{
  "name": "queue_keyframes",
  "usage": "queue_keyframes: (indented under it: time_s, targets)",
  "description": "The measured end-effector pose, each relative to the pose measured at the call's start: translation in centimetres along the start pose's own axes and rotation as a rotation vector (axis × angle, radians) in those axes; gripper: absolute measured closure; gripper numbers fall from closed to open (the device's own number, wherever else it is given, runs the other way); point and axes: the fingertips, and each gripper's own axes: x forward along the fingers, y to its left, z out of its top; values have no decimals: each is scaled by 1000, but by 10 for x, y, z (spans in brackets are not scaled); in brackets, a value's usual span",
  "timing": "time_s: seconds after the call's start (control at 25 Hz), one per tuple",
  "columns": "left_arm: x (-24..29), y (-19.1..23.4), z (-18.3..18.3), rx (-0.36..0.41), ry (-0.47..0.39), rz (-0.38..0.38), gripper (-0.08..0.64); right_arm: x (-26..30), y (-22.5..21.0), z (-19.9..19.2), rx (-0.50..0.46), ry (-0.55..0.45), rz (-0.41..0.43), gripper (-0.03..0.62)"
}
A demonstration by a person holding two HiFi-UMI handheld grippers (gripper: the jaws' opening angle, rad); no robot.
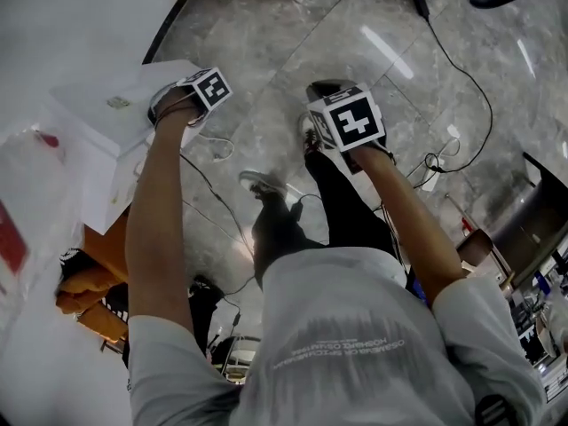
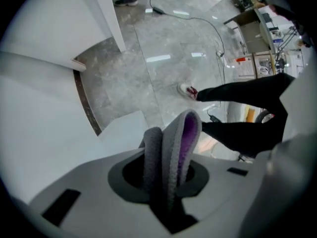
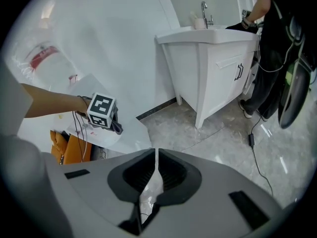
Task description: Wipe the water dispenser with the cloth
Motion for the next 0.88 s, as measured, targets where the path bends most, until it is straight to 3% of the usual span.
queue_keyframes:
  time_s: [0.08,0.2,0.28,0.44,0.64,0.88]
  targets:
    - [-19,-4,20,-44,-160,35,485,-7,4,-1,-11,-5,-2,577]
    - [-67,-19,33,-202,-426,-2,485,-17,17,8,-31,-36,-11,577]
    - [-98,-27,29,-301,-578,-9,485,-24,27,17,-42,-62,-17,577]
    - [-143,-55,5,-421,-822,-13,485,-42,49,30,-78,-94,-26,577]
    - [-184,-91,-57,-620,-1133,10,485,-69,85,40,-146,-136,-55,577]
    - [-238,-116,-180,-819,-1428,208,485,-119,165,105,-307,-342,-78,577]
